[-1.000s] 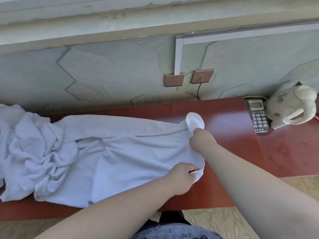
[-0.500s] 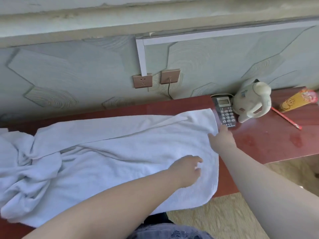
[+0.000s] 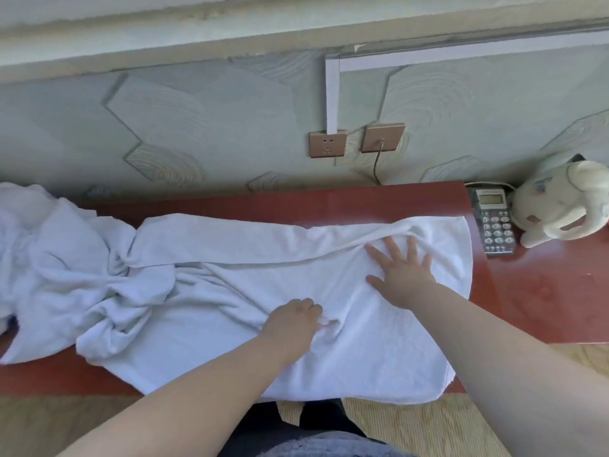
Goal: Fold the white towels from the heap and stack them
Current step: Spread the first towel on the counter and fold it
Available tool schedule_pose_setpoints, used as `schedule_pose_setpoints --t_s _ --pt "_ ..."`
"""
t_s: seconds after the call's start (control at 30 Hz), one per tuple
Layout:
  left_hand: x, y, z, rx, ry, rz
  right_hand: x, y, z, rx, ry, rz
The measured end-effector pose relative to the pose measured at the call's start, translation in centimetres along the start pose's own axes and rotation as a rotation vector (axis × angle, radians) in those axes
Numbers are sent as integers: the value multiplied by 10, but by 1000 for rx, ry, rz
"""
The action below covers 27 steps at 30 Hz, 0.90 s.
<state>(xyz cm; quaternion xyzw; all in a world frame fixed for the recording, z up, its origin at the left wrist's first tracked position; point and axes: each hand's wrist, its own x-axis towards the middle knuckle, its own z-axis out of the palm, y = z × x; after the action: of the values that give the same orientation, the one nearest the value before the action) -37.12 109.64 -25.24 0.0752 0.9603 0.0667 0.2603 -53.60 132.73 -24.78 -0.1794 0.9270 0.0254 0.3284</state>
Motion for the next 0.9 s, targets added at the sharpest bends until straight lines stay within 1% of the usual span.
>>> schedule_pose_setpoints --t_s 0.07,0.1,0.17,0.27,0.33,0.4,0.47,0.57,0.67,0.73,0.83,0.9 --pt "10 23 2 -99 10 62 3 -9 -11 27 -19 38" --pt "15 33 1 -116 15 60 5 -17 -15 33 -6 51" --pt "17 46 -5 -143 30 45 4 -35 -21 0 76 33" --pt "5 36 -15 -131 90 23 1 -60 -21 -79 228 -145" --pt "-9 11 -17 -99 133 -49 -1 -76 -16 -104 275 -273" --pt "-28 -27 -17 -97 149 -189 0 -94 -11 -118 314 -360" --pt "-45 -62 -17 -111 163 -313 1 -104 -4 -162 321 -363" --pt "-79 -113 -22 -161 228 -500 1 -131 -5 -205 370 -365" --pt "-102 -152 -26 -199 313 -640 2 -157 -10 -213 341 -420" --pt "-112 -174 -31 -212 347 -709 -2 -179 -18 -233 258 -461" --pt "-125 -207 -40 -263 442 -767 -4 -216 -30 -219 220 -520" --pt "-132 -230 -47 -284 472 -789 -1 -244 -38 -205 206 -541"
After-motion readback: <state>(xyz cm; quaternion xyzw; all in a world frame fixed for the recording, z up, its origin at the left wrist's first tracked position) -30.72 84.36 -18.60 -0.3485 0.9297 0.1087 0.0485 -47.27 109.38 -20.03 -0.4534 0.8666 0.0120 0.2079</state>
